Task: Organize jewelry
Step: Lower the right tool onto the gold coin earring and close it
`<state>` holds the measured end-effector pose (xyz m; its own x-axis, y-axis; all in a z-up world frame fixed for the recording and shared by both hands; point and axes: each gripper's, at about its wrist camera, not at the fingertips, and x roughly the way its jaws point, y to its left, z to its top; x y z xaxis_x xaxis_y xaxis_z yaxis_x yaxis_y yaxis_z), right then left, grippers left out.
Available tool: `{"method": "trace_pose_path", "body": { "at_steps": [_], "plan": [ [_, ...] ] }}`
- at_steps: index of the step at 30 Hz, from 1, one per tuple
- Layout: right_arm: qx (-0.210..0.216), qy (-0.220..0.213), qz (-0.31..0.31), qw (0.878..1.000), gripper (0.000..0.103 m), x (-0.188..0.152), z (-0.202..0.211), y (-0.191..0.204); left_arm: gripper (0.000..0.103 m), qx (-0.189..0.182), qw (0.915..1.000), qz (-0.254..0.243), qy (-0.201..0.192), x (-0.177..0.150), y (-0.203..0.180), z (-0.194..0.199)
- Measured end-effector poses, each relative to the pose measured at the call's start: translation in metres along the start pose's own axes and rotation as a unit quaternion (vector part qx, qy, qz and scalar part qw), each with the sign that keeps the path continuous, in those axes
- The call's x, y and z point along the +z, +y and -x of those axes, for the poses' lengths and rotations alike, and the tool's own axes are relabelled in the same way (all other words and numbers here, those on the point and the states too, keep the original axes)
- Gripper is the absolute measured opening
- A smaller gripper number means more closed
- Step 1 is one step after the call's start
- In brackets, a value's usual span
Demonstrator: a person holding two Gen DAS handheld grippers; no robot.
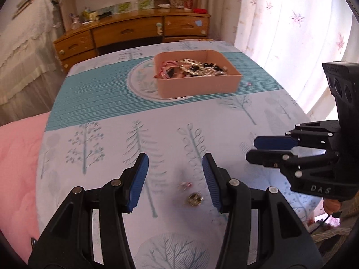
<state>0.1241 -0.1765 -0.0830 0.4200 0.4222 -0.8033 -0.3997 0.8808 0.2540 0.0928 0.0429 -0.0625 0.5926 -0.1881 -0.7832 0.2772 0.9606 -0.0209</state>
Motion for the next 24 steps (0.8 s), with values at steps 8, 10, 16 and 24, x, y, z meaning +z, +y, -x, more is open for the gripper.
{"method": "trace_pose_path", "body": {
  "at_steps": [8, 10, 16, 24],
  "plan": [
    [0.013, 0.022, 0.09, 0.996, 0.025, -0.018, -0.032, 0.061, 0.047, 0.03, 0.9982, 0.047, 0.024, -0.05, 0.028, 0.011],
    [0.013, 0.022, 0.112, 0.993, 0.025, -0.021, -0.039, 0.074, 0.047, 0.029, 0.9973, 0.059, 0.033, -0.06, 0.034, 0.01],
    [0.007, 0.022, 0.154, 0.988, 0.025, -0.022, -0.056, 0.095, 0.047, 0.015, 0.9965, 0.071, 0.042, -0.071, 0.043, 0.005],
    [-0.011, 0.014, 0.204, 0.979, 0.025, -0.026, -0.076, 0.109, 0.047, -0.013, 0.9981, 0.048, 0.037, -0.062, 0.038, -0.005]
  ]
}}
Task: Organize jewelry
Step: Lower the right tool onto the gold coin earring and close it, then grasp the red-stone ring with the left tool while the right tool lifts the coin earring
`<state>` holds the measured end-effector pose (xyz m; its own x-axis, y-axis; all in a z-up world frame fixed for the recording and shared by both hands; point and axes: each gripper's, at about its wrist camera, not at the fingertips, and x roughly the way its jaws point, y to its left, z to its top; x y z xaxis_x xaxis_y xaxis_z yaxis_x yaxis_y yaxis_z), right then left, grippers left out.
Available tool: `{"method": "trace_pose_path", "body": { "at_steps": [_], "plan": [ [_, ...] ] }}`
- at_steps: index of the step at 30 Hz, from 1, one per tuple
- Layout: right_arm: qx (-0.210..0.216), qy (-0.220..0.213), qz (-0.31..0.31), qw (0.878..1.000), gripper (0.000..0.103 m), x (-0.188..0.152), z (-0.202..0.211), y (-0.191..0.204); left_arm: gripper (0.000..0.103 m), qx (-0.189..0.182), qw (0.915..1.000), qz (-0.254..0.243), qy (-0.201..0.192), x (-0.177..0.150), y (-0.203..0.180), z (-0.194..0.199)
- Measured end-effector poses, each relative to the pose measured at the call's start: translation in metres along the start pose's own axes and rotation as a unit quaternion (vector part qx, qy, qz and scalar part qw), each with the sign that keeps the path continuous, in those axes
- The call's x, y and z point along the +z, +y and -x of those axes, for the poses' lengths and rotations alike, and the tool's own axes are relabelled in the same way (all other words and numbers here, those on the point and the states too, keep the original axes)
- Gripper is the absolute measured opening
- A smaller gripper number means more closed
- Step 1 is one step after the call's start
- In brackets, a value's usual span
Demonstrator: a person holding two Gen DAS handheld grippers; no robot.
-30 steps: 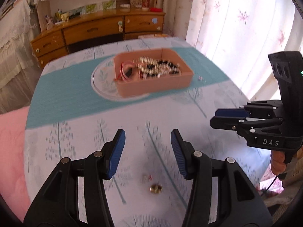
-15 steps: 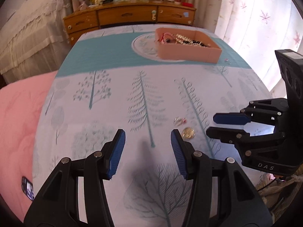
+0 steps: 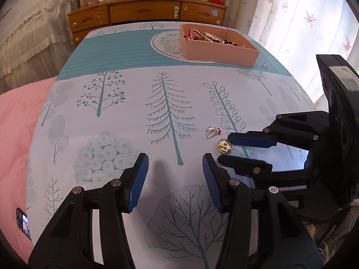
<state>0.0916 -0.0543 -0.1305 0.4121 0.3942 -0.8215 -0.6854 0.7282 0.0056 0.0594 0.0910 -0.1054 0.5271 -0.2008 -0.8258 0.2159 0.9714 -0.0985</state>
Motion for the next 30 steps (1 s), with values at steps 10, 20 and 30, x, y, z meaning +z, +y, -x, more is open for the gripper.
{"method": "trace_pose_path", "body": {
  "at_steps": [10, 20, 30],
  "plan": [
    [-0.018, -0.018, 0.002, 1.0, 0.019, -0.006, 0.002, 0.0, 0.047, -0.059, 0.995, -0.08, 0.002, 0.03, -0.006, -0.026],
    [-0.021, -0.024, -0.074, 0.997, 0.019, -0.029, 0.02, -0.036, 0.035, -0.117, 0.98, -0.161, 0.013, 0.045, -0.02, -0.044],
    [-0.021, -0.028, -0.084, 0.996, 0.019, -0.03, 0.021, -0.043, 0.017, -0.13, 0.969, -0.208, 0.028, 0.044, -0.027, -0.056]
  ]
}}
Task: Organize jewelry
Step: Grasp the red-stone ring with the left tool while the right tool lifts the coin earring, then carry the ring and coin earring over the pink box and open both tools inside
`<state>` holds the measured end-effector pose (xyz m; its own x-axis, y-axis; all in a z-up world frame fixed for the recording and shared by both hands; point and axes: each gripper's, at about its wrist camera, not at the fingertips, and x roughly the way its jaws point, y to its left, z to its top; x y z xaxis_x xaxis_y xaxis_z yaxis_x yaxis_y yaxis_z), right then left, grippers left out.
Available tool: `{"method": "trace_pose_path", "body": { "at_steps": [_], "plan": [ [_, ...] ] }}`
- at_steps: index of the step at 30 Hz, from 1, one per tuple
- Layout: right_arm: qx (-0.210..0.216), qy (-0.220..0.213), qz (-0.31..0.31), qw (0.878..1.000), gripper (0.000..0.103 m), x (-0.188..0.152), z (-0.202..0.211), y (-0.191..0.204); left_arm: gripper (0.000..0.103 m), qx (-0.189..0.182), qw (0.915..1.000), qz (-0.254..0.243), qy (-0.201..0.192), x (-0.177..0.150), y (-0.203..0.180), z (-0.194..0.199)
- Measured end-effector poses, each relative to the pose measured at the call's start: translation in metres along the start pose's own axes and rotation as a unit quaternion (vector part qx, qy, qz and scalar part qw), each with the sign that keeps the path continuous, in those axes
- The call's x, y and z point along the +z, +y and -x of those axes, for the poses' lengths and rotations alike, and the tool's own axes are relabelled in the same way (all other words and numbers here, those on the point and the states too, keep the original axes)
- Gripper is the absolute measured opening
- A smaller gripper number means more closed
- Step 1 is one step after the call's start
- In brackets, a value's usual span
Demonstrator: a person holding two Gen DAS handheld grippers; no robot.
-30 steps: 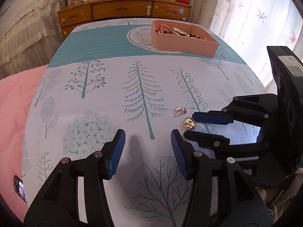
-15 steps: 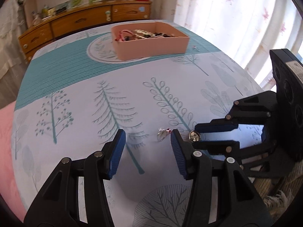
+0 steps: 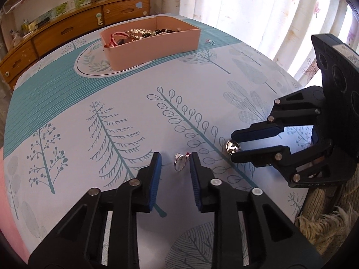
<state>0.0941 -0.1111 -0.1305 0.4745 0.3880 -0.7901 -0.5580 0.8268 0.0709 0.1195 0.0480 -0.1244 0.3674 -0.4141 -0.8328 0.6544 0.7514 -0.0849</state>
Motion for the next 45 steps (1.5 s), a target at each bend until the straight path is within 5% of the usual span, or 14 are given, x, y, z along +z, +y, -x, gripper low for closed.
{"method": "trace_pose_path", "body": {
  "at_steps": [2, 6, 19, 26, 36, 41, 45],
  "plan": [
    [0.0, -0.001, 0.0, 1.0, 0.019, 0.0, 0.001, 0.002, 0.005, -0.003, 1.0, -0.006, 0.0, -0.002, -0.002, 0.0],
    [0.0, -0.002, -0.001, 1.0, 0.019, -0.002, 0.002, 0.004, 0.001, 0.003, 0.9999, -0.014, -0.01, -0.006, -0.006, 0.003],
    [-0.004, -0.02, -0.043, 0.999, 0.018, 0.008, 0.019, -0.008, 0.0, 0.046, 0.9968, 0.039, -0.052, 0.014, -0.006, 0.043],
    [-0.026, -0.082, -0.072, 0.994, 0.018, 0.064, 0.09, -0.039, 0.0, 0.074, 0.99, 0.094, -0.074, 0.075, -0.001, 0.092],
    [-0.067, -0.198, -0.106, 0.972, 0.019, 0.192, 0.215, -0.101, 0.0, 0.11, 0.9753, 0.145, -0.125, 0.204, 0.021, 0.149],
    [-0.091, -0.185, -0.123, 0.971, 0.018, 0.237, 0.209, -0.128, 0.0, 0.122, 0.9745, 0.15, -0.114, 0.255, 0.029, 0.125],
    [-0.1, -0.124, -0.137, 0.978, 0.018, 0.257, 0.158, -0.157, 0.0, 0.119, 0.9761, 0.169, -0.067, 0.277, 0.05, 0.065]
  ]
}}
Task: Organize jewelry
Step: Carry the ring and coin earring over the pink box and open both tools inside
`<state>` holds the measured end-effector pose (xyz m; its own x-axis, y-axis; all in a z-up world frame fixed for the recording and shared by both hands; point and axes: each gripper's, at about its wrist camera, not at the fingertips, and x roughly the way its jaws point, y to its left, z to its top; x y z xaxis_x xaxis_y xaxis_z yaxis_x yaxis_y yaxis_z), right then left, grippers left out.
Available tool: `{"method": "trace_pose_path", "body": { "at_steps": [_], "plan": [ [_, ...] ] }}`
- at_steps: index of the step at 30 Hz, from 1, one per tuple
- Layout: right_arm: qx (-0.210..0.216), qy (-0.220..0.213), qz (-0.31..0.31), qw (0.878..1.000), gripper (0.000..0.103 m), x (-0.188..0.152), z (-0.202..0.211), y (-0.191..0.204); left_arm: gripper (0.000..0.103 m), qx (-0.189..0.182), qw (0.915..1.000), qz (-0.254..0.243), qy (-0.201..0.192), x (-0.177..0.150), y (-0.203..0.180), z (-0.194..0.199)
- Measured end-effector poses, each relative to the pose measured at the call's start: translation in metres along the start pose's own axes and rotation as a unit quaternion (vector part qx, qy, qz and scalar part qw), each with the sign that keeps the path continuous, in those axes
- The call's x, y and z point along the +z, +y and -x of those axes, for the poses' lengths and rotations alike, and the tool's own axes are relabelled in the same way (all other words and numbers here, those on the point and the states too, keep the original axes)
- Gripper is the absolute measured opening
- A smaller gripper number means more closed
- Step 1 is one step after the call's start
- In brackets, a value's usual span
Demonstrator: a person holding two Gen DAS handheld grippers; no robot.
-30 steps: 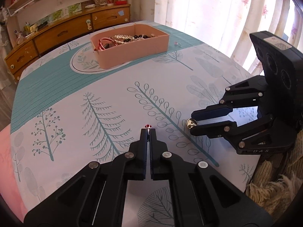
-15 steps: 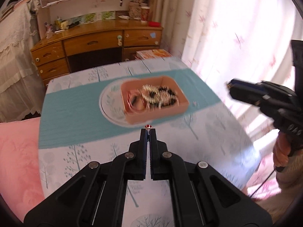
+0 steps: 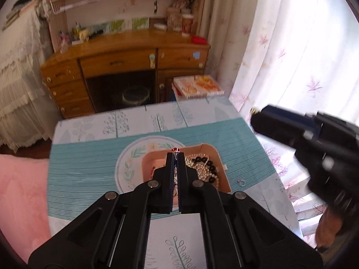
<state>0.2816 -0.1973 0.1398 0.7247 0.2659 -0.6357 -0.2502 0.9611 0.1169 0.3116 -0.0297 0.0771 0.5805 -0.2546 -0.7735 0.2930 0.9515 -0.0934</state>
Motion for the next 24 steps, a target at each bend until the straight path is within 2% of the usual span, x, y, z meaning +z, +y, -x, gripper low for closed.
{"method": "trace_pose_path", "body": {
  "at_steps": [5, 10, 15, 19, 24],
  "plan": [
    [-0.012, 0.096, -0.029, 0.995, 0.018, -0.016, -0.105, -0.021, 0.0, 0.01, 0.9973, 0.028, 0.067, -0.003, 0.013, -0.085],
    [-0.002, 0.16, -0.062, 0.985, 0.018, -0.054, -0.174, -0.037, 0.0, 0.015, 0.9928, 0.057, 0.104, -0.01, 0.035, -0.137],
    [0.021, 0.175, -0.092, 0.98, 0.018, -0.063, -0.223, -0.044, 0.0, 0.003, 0.9899, 0.074, 0.121, -0.019, 0.058, -0.16],
    [0.044, 0.179, -0.11, 0.977, 0.019, -0.067, -0.255, -0.042, 0.0, -0.012, 0.9879, 0.092, 0.124, -0.022, 0.075, -0.163],
    [0.066, 0.184, -0.13, 0.972, 0.019, -0.068, -0.274, -0.037, 0.002, -0.023, 0.9842, 0.111, 0.136, -0.03, 0.088, -0.16]
  ]
}}
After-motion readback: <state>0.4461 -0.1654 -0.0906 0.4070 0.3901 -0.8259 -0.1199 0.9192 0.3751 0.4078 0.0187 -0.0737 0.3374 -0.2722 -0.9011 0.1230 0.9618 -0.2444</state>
